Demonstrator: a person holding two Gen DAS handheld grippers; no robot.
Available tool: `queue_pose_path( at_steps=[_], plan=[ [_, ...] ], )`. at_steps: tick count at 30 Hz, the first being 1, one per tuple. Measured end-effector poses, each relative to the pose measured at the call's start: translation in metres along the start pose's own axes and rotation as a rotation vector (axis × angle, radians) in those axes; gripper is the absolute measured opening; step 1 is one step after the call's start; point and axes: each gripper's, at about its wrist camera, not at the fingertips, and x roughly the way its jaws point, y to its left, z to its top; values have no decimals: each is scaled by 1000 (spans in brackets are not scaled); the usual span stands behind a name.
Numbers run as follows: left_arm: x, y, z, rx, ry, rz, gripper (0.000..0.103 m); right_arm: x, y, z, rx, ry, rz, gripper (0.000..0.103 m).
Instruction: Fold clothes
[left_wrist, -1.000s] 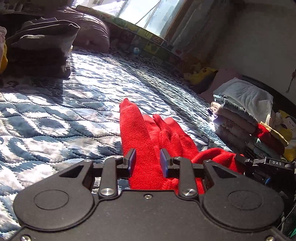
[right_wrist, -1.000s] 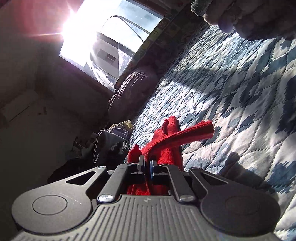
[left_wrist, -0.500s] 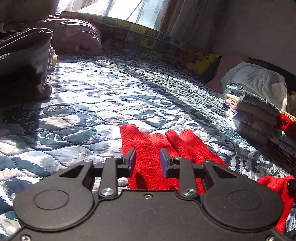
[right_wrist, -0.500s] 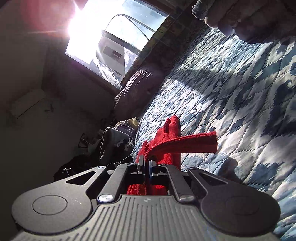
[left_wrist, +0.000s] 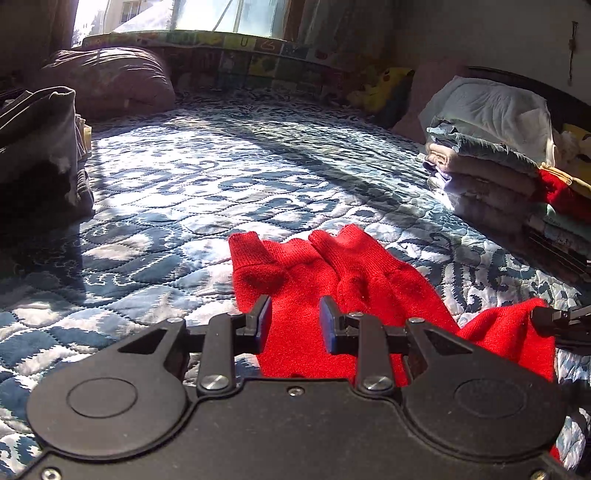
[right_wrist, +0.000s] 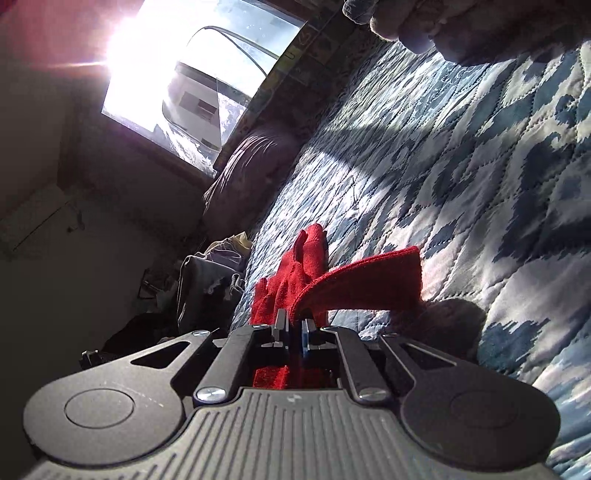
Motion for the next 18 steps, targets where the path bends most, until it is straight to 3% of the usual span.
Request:
queue_pose_path(
  at_steps=[5, 10, 12, 13, 16, 18],
  plan=[
    [-56, -21, -33, -25, -3, -19, 26, -2, 1, -2, 18, -32, -29, 19],
    [-82, -51, -87, -29, 71, -59, 26, -5, 1, -5, -1, -67, -82, 23],
    [-73, -62, -107, -17, 112, -66, 26, -4, 1, -8, -18, -81, -100, 23],
    [-70, -67, -114, 6, 105, -55, 26, -4, 1, -9, -31, -90, -105, 23],
    [-82, -64, -104, -50, 65, -83, 26, -4, 4, -10, -63, -107, -141, 22],
    [-96, -61, -101, -79, 14, -134, 26, -6, 5, -12, -72, -113, -163, 20]
  ],
)
